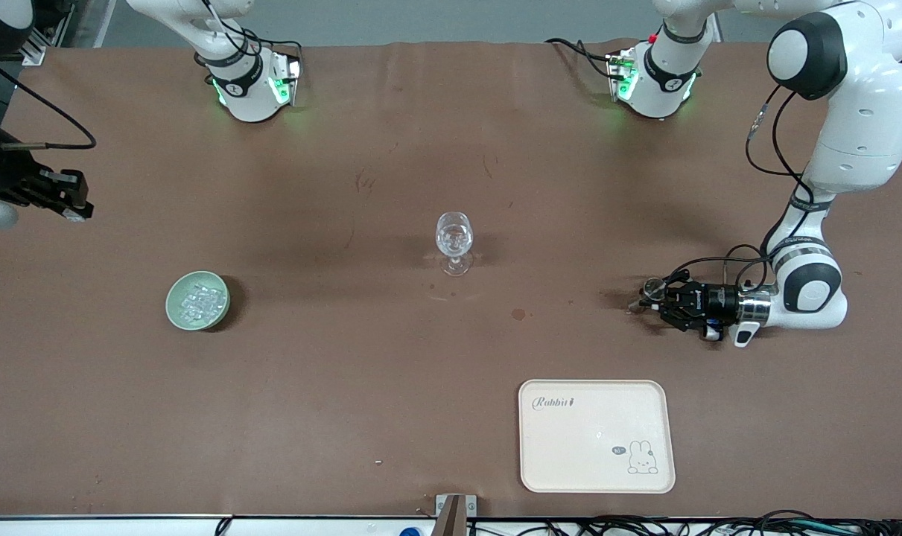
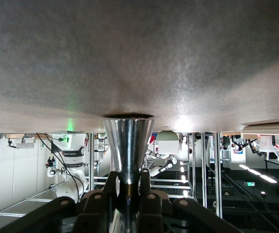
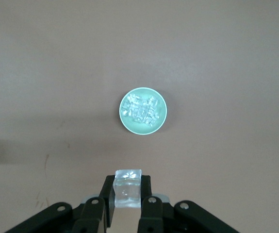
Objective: Pour wine and add ice with both arms
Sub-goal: 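Carry the metal jigger over to the wine glass with the left gripper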
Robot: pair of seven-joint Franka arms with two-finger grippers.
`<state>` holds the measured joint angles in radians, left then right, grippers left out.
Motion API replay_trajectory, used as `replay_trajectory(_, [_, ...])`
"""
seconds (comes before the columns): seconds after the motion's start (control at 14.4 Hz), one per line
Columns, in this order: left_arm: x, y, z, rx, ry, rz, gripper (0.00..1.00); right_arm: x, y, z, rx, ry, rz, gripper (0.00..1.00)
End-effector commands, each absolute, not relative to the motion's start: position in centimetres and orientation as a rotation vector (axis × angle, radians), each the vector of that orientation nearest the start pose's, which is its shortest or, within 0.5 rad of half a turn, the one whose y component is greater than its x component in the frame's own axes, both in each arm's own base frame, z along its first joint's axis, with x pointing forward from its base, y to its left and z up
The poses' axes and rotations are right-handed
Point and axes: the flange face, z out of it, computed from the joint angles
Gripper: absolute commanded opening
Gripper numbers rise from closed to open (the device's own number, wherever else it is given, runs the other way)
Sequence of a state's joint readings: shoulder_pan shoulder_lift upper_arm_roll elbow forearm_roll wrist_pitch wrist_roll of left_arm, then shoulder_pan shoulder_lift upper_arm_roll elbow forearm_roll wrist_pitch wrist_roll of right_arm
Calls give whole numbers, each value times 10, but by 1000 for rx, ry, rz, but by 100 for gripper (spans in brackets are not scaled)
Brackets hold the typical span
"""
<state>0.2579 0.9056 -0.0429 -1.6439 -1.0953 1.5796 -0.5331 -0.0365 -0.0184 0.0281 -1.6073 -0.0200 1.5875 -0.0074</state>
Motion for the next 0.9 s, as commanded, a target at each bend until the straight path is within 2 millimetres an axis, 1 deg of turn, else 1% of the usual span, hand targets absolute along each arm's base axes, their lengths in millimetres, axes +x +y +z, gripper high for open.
replay_trajectory(0.0, [610, 34, 101, 1545, 1290, -1195, 4, 553, -5, 631, -3157, 8, -12, 5])
replay_trajectory(0.07, [613, 32, 106, 1535, 1307, -1210, 1, 553, -5, 631, -3157, 8, -12, 5])
replay_trajectory(0.21, [617, 31, 115, 1532, 1303, -1221, 1, 553, -5, 630, -3157, 10, -10, 5])
replay_trajectory(0.42, [622, 10, 132, 1534, 1256, -1245, 1, 553, -5, 628, -3157, 10, -2, 5])
replay_trajectory(0.49, [625, 2, 141, 1531, 1249, -1259, 1, 553, -5, 628, -3157, 12, -2, 5])
replay_trajectory(0.63, [633, -15, 166, 1526, 1245, -1275, 1, 553, -3, 628, -3159, 12, 0, 5])
replay_trajectory(0.83, [642, -45, 210, 1521, 1228, -1303, 1, 552, 0, 627, -3159, 10, 17, 6])
